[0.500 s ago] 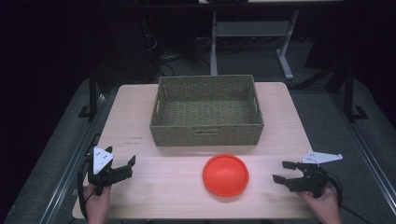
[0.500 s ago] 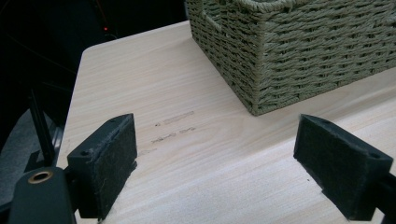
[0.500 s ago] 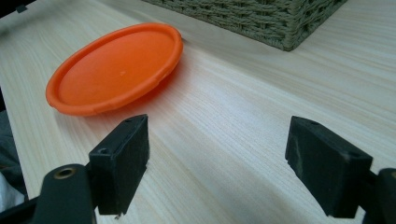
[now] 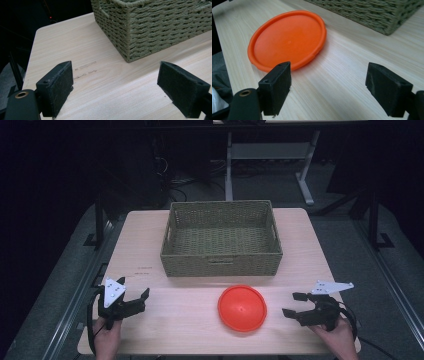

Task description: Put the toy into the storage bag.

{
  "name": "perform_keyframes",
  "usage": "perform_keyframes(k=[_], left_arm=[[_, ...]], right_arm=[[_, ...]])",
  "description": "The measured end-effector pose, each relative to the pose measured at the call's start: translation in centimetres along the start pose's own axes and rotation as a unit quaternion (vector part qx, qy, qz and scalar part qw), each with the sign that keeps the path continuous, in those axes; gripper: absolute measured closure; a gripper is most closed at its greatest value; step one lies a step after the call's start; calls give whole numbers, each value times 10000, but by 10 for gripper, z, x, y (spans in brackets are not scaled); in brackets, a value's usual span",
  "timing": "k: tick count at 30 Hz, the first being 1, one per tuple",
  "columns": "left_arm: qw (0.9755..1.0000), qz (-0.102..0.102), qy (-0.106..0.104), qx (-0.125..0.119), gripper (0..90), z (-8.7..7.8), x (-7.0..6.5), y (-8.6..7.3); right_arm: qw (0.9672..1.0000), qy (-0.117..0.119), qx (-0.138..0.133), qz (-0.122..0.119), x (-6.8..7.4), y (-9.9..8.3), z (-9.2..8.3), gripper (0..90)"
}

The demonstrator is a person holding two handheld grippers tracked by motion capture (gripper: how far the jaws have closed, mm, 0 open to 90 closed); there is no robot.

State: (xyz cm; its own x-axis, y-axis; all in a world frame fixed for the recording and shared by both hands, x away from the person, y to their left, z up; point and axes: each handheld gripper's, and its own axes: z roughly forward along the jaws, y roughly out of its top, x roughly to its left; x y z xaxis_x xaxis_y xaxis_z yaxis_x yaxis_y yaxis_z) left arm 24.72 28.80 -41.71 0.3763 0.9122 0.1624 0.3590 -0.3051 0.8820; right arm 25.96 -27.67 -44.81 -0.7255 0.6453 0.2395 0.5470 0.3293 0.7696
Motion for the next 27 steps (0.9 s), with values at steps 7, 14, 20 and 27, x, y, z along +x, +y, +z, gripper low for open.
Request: perform_keyframes(k=[7,14,20,27], left_arm=[[10000,-16,12,13,128,1,1,0],[10000,-14,43,2,128,-1,3,-1],[10000,-31,58,14,128,-1,4,-1],[9999,-61,112,11,128,-1,7,-2]], right_arm=[[9999,126,84,-18,7,8,10,202],[9998,93,156,-26,10,13,15,214],[9997,123,221,-75,14,20,21,214],[9987,154,474,-77,13,30,29,218]])
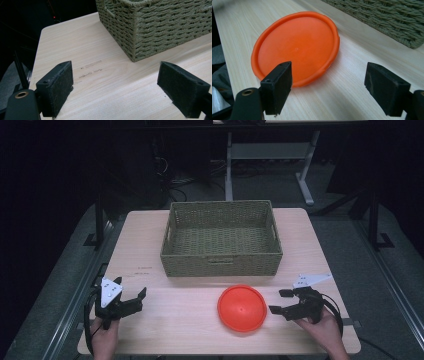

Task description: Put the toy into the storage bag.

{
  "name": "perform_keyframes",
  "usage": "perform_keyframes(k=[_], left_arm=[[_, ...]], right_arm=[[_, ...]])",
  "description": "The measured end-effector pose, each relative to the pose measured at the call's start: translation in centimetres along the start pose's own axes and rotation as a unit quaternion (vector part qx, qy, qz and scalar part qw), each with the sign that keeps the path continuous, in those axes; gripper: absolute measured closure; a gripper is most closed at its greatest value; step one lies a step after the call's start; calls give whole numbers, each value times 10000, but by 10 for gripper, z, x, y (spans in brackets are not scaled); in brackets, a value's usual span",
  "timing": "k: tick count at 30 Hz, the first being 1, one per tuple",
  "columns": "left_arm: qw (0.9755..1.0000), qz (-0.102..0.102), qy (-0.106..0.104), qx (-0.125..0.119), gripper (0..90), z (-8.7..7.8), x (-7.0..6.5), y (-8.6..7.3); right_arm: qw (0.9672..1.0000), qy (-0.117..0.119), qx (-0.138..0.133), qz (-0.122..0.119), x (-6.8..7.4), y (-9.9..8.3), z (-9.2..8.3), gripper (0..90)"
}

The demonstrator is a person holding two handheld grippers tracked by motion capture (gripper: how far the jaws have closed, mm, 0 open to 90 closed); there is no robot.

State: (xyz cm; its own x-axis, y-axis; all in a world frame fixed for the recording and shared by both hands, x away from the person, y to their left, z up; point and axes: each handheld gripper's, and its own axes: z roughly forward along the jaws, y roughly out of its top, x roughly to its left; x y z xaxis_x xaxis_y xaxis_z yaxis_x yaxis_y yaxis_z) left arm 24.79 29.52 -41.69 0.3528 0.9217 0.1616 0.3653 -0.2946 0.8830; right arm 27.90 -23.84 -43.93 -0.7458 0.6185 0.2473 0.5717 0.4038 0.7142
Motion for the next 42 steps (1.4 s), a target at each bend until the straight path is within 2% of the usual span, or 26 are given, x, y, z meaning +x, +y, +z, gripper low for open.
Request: perform_keyframes(k=[4,6,10,13,17,20,22,25,31,38,39,42], left_arm=[[10000,17,11,5,128,0,0,0],[10000,4,19,2,128,0,0,0],[10000,19,18,-9,128,0,0,0],[10000,19,17,-7,128,0,1,0],[10000,0,-1,-3,129,0,1,0],[10000,20,0,-12,128,0,0,0],[10000,39,19,-59,128,-2,-1,1],[9999,1,4,-110,128,-2,-1,1],[9999,54,-14,-86,128,-1,-2,1],[9999,5,15,-106,128,-2,-1,2],[9999,4,15,-111,128,-1,-2,2],[10000,51,-9,-85,128,-1,-2,1]], right_arm=[[9999,6,95,-61,0,8,4,219],[9999,82,99,-90,1,15,8,225],[9992,88,351,-146,2,26,21,231],[9990,137,403,-168,1,32,27,241],[9984,48,538,-171,3,38,36,287],[9978,40,624,-205,4,39,41,309],[9967,-58,781,-201,5,38,46,337],[9966,-73,809,-159,4,37,48,356],[9956,-116,916,-177,5,36,52,398],[9954,-51,935,-191,5,34,55,395],[9953,-61,935,-259,6,33,55,394],[9951,-41,959,-238,7,33,55,405]])
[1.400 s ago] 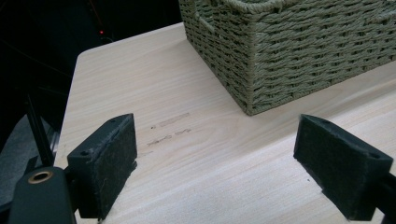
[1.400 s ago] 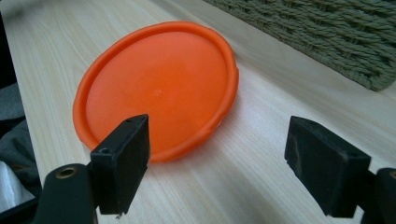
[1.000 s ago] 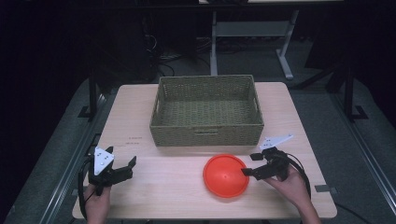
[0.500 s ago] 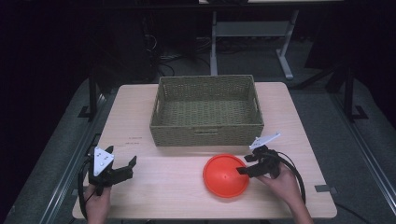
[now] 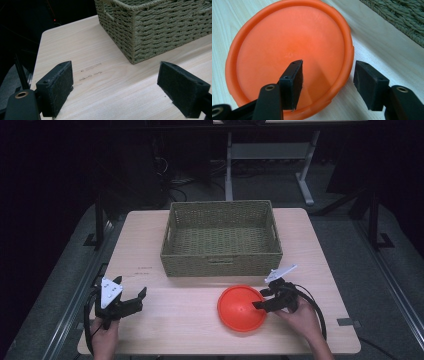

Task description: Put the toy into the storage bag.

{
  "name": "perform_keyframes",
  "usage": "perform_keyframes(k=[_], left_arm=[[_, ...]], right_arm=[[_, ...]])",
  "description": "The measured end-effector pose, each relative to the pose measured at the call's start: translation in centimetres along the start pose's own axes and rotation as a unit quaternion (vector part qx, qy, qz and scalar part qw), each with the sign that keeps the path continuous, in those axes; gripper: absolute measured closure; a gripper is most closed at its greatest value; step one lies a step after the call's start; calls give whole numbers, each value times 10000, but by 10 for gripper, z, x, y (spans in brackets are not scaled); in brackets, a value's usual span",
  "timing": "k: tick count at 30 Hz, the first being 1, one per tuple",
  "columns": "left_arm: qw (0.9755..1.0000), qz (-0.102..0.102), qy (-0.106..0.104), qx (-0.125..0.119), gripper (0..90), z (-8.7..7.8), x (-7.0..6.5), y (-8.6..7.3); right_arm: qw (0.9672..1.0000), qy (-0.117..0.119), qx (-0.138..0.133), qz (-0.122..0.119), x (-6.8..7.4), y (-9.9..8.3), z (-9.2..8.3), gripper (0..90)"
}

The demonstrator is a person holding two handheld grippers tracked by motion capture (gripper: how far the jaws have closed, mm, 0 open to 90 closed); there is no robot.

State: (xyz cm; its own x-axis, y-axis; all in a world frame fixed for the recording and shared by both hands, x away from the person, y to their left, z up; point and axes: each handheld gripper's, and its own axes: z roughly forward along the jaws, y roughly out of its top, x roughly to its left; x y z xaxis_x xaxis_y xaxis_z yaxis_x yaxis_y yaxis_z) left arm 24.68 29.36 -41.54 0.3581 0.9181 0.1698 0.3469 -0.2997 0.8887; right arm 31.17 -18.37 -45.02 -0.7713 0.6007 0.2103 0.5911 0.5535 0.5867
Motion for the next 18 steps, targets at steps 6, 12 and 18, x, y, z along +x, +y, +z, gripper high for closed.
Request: perform_keyframes(k=[6,12,18], left_arm=[[10000,-14,2,-3,128,0,0,0],[10000,-32,11,-52,128,-1,0,0],[10000,-7,2,-44,128,-1,0,1]], right_arm=[[10000,-1,-6,35,-1,-2,1,423],[9999,57,94,124,-4,-3,6,488],[9995,72,57,290,-8,-4,6,575]])
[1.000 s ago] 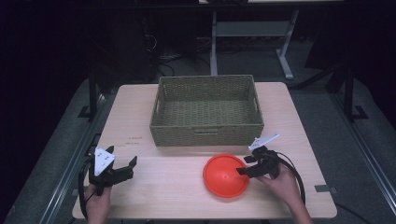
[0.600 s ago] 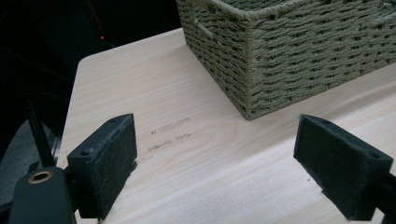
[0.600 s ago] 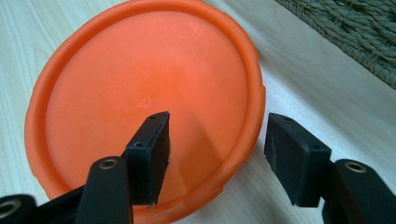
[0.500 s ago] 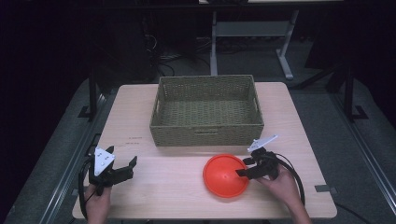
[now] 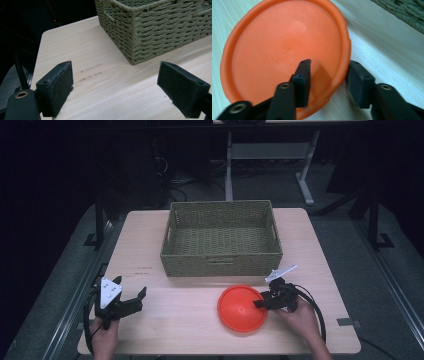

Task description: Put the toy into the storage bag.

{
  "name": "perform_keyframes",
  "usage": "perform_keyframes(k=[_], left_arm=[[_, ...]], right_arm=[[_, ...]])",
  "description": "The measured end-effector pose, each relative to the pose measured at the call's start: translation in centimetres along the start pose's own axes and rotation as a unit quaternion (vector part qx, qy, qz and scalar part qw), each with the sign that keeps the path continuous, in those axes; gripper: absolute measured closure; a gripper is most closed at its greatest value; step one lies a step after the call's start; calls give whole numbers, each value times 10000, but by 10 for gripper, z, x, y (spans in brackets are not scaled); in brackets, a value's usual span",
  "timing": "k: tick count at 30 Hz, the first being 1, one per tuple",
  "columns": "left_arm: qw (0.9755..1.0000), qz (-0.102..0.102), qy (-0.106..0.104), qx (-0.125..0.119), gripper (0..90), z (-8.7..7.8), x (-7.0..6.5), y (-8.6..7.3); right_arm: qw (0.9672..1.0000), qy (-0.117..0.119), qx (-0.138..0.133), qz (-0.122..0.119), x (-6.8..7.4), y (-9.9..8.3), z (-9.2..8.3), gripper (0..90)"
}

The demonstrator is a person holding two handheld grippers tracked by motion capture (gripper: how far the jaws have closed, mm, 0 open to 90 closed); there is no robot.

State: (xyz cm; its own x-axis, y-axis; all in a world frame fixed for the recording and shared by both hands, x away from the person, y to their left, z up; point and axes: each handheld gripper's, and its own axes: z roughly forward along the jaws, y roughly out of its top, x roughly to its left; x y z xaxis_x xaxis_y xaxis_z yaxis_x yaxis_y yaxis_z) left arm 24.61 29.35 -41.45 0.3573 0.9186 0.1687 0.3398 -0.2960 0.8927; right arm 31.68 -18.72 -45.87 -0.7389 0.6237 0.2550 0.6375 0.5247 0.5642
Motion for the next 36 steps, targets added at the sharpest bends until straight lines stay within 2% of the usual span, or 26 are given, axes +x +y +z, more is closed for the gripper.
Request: perform_keyframes(k=[3,5,10,12,16,19,26,29,35,36], left_arm=[[10000,1,-2,-2,128,0,-1,0],[10000,2,9,9,128,0,0,0],[10000,-5,34,7,128,0,0,0],[10000,-18,44,-1,128,0,1,0],[10000,-14,56,0,128,-1,1,0],[10000,-17,54,-6,128,-1,0,0],[10000,-49,54,-19,128,-1,1,0],[10000,-53,54,-29,128,-1,1,0],[10000,-67,63,-26,128,-1,2,0],[10000,-63,66,-19,128,-1,1,0]], right_arm=[[9999,10,-35,128,-2,0,-2,641],[9996,16,-157,212,-1,0,-6,698],[9982,265,-476,251,1,1,-21,781],[9985,188,-505,126,7,3,-27,801],[9974,275,-658,-79,16,11,-40,818],[9976,199,-628,-224,22,17,-45,819],[9972,115,-657,-337,31,24,-58,821],[9970,33,-686,-368,34,32,-68,822],[9960,-40,-706,-553,41,45,-79,822],[9953,-81,-725,-635,43,51,-83,822]])
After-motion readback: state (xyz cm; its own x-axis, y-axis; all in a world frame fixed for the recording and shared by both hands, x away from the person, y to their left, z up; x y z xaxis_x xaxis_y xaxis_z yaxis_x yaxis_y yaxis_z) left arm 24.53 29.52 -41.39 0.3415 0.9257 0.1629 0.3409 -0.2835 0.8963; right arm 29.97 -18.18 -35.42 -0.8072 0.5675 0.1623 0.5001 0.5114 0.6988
